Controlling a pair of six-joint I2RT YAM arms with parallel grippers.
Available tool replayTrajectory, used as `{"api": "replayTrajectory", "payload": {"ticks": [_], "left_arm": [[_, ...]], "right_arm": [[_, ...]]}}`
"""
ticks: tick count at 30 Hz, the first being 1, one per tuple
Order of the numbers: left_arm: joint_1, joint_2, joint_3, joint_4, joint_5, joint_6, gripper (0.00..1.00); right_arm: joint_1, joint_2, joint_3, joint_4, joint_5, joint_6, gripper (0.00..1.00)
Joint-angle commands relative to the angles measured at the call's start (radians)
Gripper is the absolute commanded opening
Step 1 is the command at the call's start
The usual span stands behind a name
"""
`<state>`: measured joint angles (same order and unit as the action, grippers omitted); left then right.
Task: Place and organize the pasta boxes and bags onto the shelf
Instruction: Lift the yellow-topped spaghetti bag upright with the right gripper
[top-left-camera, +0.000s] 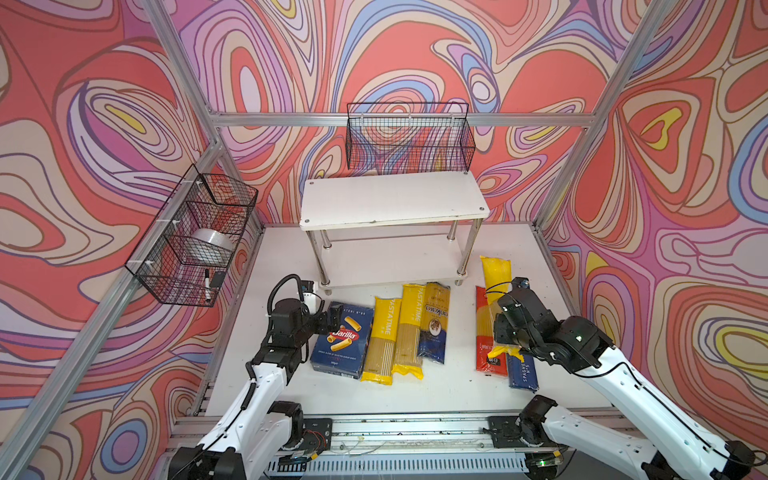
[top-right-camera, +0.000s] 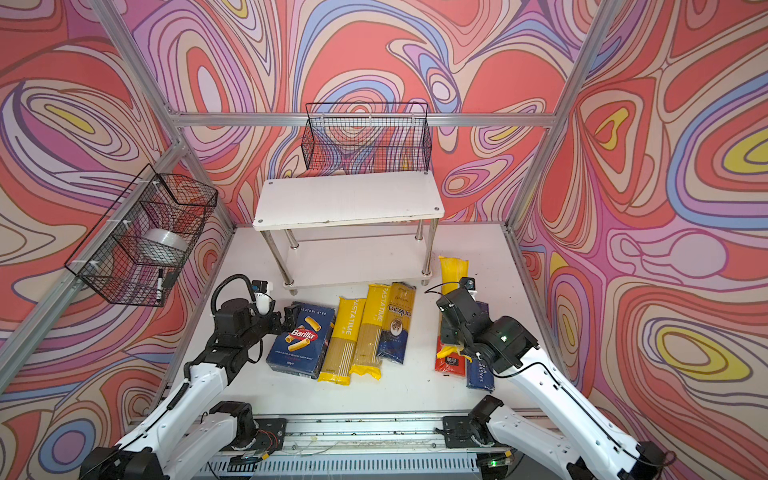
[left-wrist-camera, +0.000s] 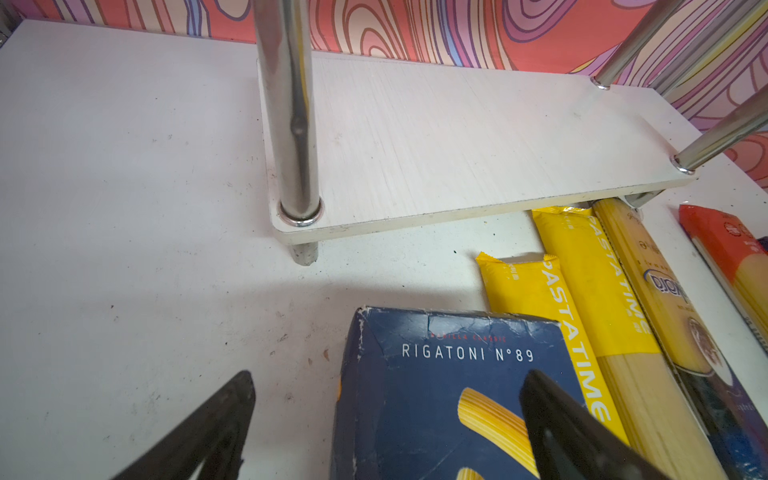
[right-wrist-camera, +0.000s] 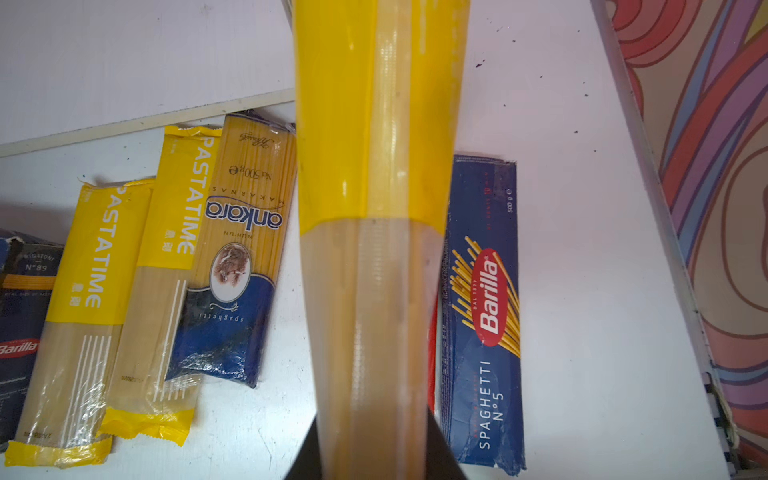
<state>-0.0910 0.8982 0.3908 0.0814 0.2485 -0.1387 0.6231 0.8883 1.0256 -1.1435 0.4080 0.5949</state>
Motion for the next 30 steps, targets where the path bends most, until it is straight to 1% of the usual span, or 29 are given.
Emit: {"api": "replayTrajectory", "payload": {"ticks": [1, 8, 12, 16, 20, 25, 27, 30], "left_arm": [[-0.003, 0.002, 0.023, -0.017, -0.012, 0.002, 1.00], [-0.003, 0.002, 0.023, -0.016, -0.011, 0.003, 1.00], [-0.002, 0.001, 0.023, -0.017, -0.011, 0.003, 1.00], [-0.003, 0.002, 0.023, -0.017, -0.011, 0.003, 1.00], [-0.003, 0.001, 0.023, -0.017, -0.010, 0.003, 1.00], [-0.002, 0.001, 0.023, -0.017, -0.012, 0.003, 1.00], [-0.003, 0.002, 0.023, -0.017, -0.010, 0.003, 1.00], [-0.003, 0.002, 0.023, -0.017, -0.008, 0.003, 1.00]], "right_arm": [[0.005, -0.008, 0.069, 0.055, 0.112, -0.027, 0.00], [0.004, 0.019, 0.129, 0.051, 0.160, -0.071, 0.00], [0.000, 0.022, 0.160, 0.081, 0.195, -0.096, 0.00], [-0.021, 0.057, 0.200, 0.104, 0.185, -0.152, 0.00], [-0.124, 0.140, 0.270, 0.080, 0.168, -0.242, 0.00], [-0.287, 0.120, 0.298, 0.214, 0.041, -0.332, 0.00], [-0.332, 0.169, 0.335, 0.224, -0.014, -0.358, 0.00], [-0.358, 0.252, 0.402, 0.218, -0.044, -0.395, 0.00]]}}
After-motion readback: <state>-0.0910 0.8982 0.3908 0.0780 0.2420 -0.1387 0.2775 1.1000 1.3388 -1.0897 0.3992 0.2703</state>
